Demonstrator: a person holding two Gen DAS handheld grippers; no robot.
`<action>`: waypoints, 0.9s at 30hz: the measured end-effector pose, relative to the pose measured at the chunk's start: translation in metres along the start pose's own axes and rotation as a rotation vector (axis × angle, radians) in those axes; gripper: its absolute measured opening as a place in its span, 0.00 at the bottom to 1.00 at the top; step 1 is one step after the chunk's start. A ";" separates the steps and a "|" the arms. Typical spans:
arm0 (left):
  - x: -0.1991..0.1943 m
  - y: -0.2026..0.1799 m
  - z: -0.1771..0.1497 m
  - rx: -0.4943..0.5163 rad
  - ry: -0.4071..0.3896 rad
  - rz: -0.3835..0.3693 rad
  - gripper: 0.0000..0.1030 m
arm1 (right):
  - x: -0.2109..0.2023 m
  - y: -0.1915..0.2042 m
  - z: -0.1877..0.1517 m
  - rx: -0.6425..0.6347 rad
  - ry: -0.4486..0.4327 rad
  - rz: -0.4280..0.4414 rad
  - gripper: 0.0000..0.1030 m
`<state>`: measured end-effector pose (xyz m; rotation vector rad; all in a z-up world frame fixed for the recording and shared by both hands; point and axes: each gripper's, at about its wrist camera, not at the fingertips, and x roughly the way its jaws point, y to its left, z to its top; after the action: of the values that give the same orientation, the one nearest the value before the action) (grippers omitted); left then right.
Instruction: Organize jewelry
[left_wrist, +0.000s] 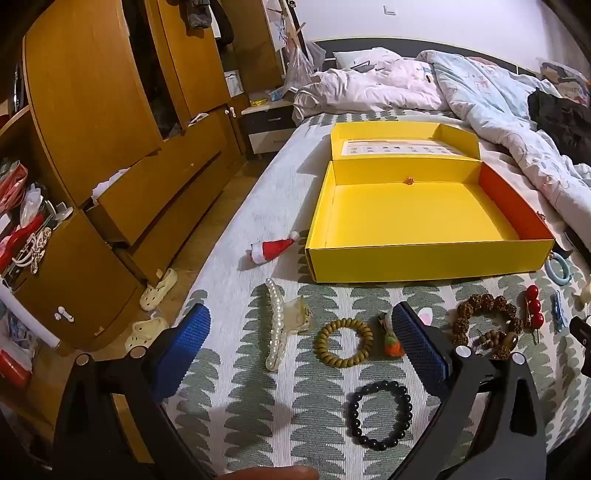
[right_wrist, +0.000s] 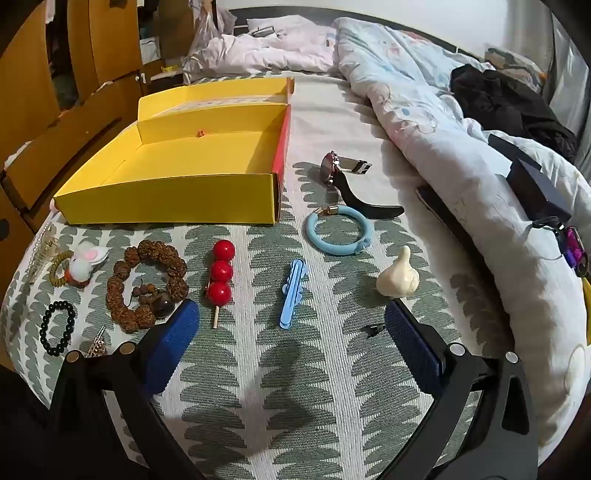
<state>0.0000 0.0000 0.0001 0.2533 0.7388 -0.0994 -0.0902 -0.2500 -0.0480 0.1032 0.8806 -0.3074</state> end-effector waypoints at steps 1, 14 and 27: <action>0.000 0.000 0.000 -0.002 0.000 -0.002 0.95 | 0.000 0.000 0.000 0.001 0.001 0.002 0.97; 0.006 0.007 -0.003 -0.006 0.030 -0.022 0.95 | 0.001 -0.002 0.003 -0.011 -0.005 -0.003 0.97; 0.041 0.051 0.009 -0.100 0.219 -0.135 0.94 | -0.004 -0.020 0.006 0.048 -0.017 0.079 0.97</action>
<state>0.0451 0.0465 -0.0110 0.1191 0.9756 -0.1636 -0.0937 -0.2695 -0.0405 0.1797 0.8500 -0.2551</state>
